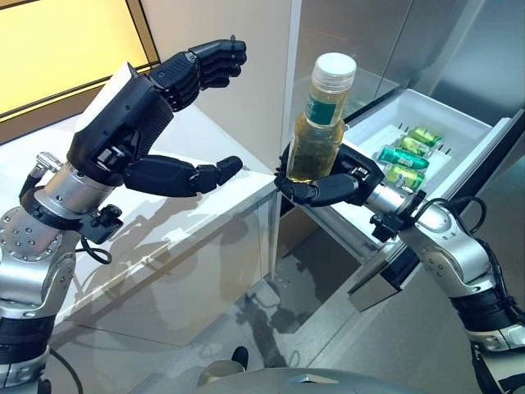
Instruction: Put drinks into fridge and close the fridge
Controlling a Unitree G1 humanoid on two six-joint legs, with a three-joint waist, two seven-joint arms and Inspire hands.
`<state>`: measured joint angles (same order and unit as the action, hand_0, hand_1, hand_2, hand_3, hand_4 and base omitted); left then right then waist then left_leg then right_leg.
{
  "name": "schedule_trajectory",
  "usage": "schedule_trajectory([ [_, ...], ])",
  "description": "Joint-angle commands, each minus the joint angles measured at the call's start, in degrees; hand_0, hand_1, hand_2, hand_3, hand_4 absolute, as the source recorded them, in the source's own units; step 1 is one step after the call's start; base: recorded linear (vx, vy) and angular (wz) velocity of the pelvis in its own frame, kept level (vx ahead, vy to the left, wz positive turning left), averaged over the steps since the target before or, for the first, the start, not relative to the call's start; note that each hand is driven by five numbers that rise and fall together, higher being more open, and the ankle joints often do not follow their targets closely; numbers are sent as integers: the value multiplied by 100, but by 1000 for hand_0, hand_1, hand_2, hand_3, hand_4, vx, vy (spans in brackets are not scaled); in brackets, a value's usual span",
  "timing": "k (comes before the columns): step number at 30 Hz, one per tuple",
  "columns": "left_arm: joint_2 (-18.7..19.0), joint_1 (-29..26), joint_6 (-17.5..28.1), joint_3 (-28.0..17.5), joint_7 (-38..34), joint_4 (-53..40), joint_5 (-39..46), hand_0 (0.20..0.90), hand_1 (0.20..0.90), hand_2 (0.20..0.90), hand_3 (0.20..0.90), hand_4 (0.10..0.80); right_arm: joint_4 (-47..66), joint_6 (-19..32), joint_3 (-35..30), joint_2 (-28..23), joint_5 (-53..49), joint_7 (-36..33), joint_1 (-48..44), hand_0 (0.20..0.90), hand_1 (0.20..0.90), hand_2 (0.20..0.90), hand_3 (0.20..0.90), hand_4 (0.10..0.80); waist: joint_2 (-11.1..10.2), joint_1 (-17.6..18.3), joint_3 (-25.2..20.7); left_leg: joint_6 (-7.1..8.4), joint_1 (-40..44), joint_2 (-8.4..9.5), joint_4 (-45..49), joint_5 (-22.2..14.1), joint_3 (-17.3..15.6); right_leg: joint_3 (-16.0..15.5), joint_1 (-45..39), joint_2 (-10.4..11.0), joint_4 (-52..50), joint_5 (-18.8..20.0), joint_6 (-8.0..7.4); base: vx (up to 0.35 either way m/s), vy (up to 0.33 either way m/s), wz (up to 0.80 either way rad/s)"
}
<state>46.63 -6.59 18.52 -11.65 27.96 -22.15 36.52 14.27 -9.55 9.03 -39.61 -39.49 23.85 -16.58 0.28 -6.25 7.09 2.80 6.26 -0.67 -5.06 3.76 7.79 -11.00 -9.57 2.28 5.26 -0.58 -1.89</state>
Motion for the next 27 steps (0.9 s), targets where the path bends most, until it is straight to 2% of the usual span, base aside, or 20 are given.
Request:
schedule_trajectory([
  [1, -18, 12, 83, -330, 45, 158, 1247, 900, 900, 900, 900, 800, 983, 1196, -857, 106, -835, -132, -579, 300, 300, 300, 200, 100, -168, 106, -634, -383, 109, 431, 6, -374, -252, 218, 145, -32, -82, 239, -150, 0, 0, 0],
  [6, -803, 232, -610, -72, 751, -8, 2381, 900, 900, 900, 900, 800, 1020, 1335, -1196, 215, -460, -418, -372, 300, 300, 300, 200, 100, -196, 163, -621, -393, 110, 434, 6, -383, -253, 256, 173, -38, -92, 249, -154, -5, 1, -1],
  [7, -856, 248, -665, -42, 784, -32, 2438, 900, 900, 900, 900, 800, 1032, 1334, -1216, 202, -453, -454, -363, 300, 300, 300, 200, 100, -197, 168, -619, -391, 110, 432, 6, -381, -255, 261, 176, -40, -93, 253, -153, 0, 0, 0],
  [8, -1073, 288, -816, 90, 913, -87, 2558, 900, 900, 900, 900, 800, 1024, 1341, -1283, 204, -388, -644, -351, 300, 300, 300, 200, 100, -205, 186, -613, -391, 115, 424, 6, -380, -267, 275, 178, -44, -97, 256, -144, 0, 0, 0],
  [12, -1592, 322, -1451, 374, 1163, -153, 3623, 900, 900, 900, 900, 800, 942, 1397, -1458, 218, -229, -833, -304, 300, 300, 300, 200, 100, -233, 240, -602, -396, 99, 423, 6, -370, -304, 300, 220, -44, -107, 292, -141, -8, 1, 0],
  [13, -1660, 335, -1500, 409, 1193, -163, 3631, 900, 900, 900, 900, 800, 947, 1397, -1466, 218, -219, -850, -298, 300, 300, 300, 200, 100, -236, 246, -600, -394, 97, 423, 6, -369, -304, 306, 224, -46, -107, 295, -141, 0, 0, 0],
  [14, -1970, 383, -1873, 621, 1236, -184, 3956, 900, 900, 900, 900, 800, 956, 1379, -1495, 215, -121, -993, -293, 300, 300, 300, 200, 100, -247, 274, -592, -395, 101, 423, 6, -370, -310, 324, 234, -53, -108, 311, -138, 0, 0, 0],
  [15, -1997, 393, -1892, 642, 1247, -184, 3968, 900, 900, 900, 900, 800, 958, 1374, -1500, 212, -123, -996, -292, 300, 300, 300, 200, 100, -246, 275, -590, -396, 103, 422, 6, -371, -312, 329, 234, -54, -110, 310, -136, 0, 0, 0],
  [17, -2391, 556, -2525, 1010, 1432, -139, 4538, 900, 900, 900, 900, 800, 927, 1322, -1562, 204, -28, -1123, -310, 300, 300, 300, 200, 100, -256, 306, -548, -407, 112, 423, 6, -385, -319, 370, 241, -65, -115, 317, -113, -11, 3, -5],
  [20, -2794, 726, -3238, 1480, 1479, 58, 5059, 900, 900, 900, 900, 800, 845, 1301, -1562, 160, 44, -1266, -385, 300, 300, 300, 200, 100, -276, 334, -507, -414, 120, 432, 6, -397, -319, 407, 251, -77, -120, 338, -100, -9, -2, -3],
  [21, -2826, 749, -3255, 1541, 1511, 79, 5051, 900, 900, 900, 900, 800, 840, 1298, -1554, 150, 43, -1285, -399, 300, 300, 300, 200, 100, -278, 336, -502, -415, 122, 433, 6, -401, -324, 408, 249, -77, -121, 339, -99, 0, 0, 0],
  [22, -2966, 877, -3626, 1797, 1516, 200, 5334, 900, 900, 900, 900, 800, 817, 1260, -1542, 106, 5, -1378, -454, 300, 300, 300, 200, 100, -294, 344, -476, -416, 131, 437, 6, -414, -340, 416, 245, -77, -119, 344, -92, 0, 0, 0],
  [23, -3010, 969, -3806, 1947, 1547, 275, 5556, 900, 900, 900, 900, 800, 797, 1247, -1551, 63, 18, -1449, -470, 300, 300, 300, 200, 100, -303, 350, -456, -415, 155, 431, 6, -444, -349, 424, 223, -83, -109, 339, -86, 0, 0, 0],
  [27, -3060, 1323, -4263, 2391, 1906, 612, 6048, 900, 900, 900, 900, 800, 674, 1310, -1598, -44, -105, -1521, -460, 300, 300, 300, 200, 100, -326, 372, -412, -417, 142, 424, 6, -462, -405, 443, 242, -84, -106, 353, -81, -12, -5, -5],
])
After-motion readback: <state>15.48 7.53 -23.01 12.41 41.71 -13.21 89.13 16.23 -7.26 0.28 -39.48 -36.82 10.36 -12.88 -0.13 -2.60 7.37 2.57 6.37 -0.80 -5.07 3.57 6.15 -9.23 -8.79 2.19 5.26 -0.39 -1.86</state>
